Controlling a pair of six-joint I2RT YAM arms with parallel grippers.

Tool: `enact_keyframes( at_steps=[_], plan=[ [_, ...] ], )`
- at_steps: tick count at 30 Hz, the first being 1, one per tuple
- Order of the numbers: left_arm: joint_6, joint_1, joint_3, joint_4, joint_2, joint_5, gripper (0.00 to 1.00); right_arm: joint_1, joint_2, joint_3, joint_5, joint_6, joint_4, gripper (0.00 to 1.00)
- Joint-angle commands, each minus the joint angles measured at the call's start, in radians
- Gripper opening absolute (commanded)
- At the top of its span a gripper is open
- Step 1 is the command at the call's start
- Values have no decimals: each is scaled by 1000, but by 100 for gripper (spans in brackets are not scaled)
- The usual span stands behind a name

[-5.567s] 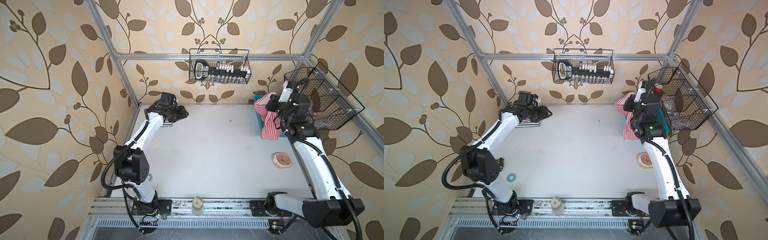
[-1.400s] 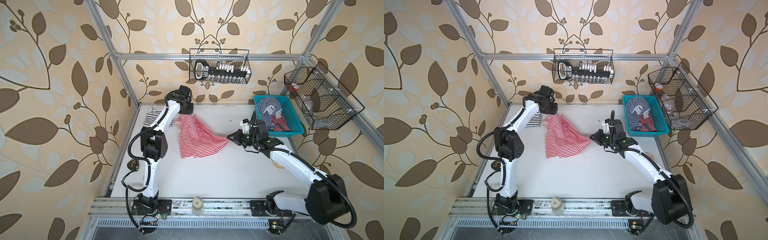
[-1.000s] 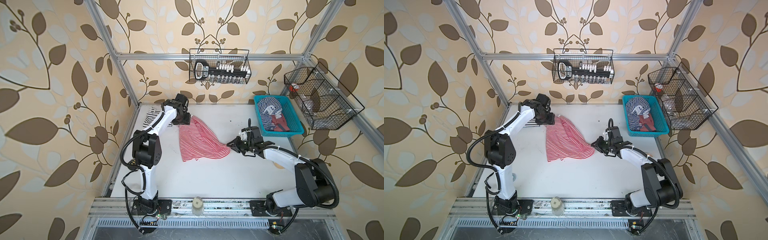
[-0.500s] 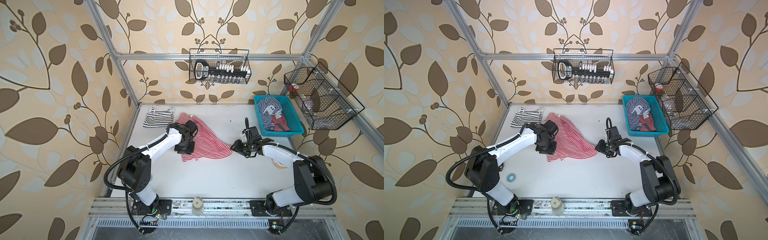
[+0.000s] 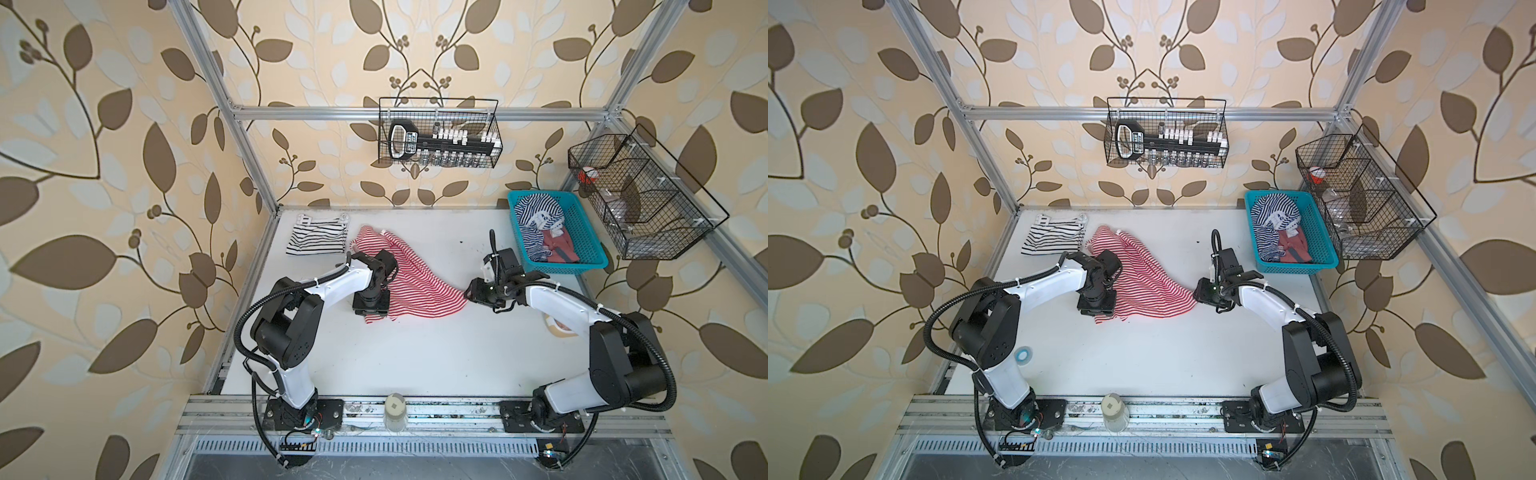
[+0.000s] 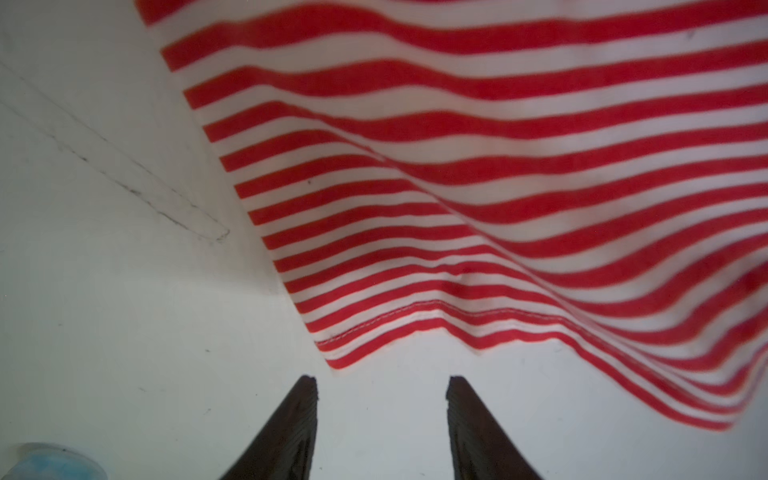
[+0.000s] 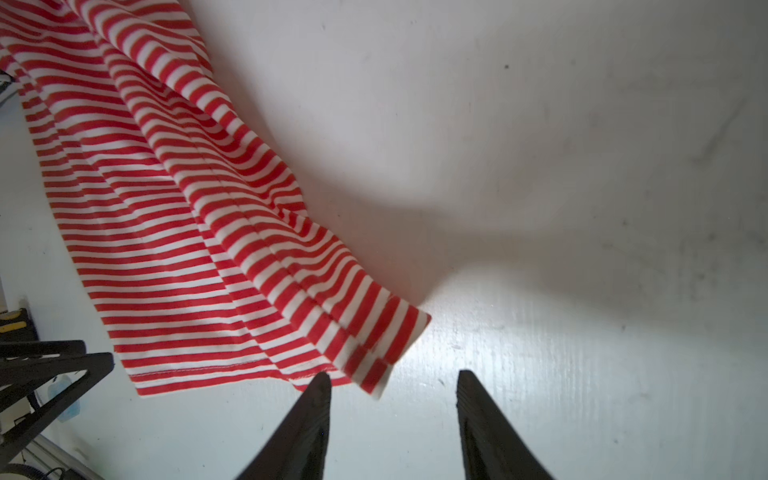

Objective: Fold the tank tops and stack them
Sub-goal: 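Grasp opposite edges of the striped top with the left and right grippers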

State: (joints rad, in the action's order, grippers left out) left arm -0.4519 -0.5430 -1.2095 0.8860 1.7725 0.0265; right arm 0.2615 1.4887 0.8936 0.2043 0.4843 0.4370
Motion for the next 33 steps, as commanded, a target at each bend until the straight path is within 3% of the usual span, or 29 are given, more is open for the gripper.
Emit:
enact_keyframes(
  at_steps=[1,10,21,24,26,29,33],
  plan=[
    [-17,0,1,-7,20,5,48,15,5,60,-13,-91,55,51],
    [-15,-1,2,-30,52,16,40,57,117,156,34,-267,139,54],
    [-11,-1,20,-33,86,13,31,61,262,199,-36,-294,135,54],
    [-10,-1,22,-33,94,10,23,60,277,205,-46,-297,133,52],
    [-8,-1,24,-33,99,9,15,60,283,207,-51,-299,134,48],
    [-5,-1,19,-27,99,6,0,59,285,212,-61,-299,142,34],
    [-4,-1,15,-12,73,-11,0,58,264,218,-63,-299,163,16]
  ],
)
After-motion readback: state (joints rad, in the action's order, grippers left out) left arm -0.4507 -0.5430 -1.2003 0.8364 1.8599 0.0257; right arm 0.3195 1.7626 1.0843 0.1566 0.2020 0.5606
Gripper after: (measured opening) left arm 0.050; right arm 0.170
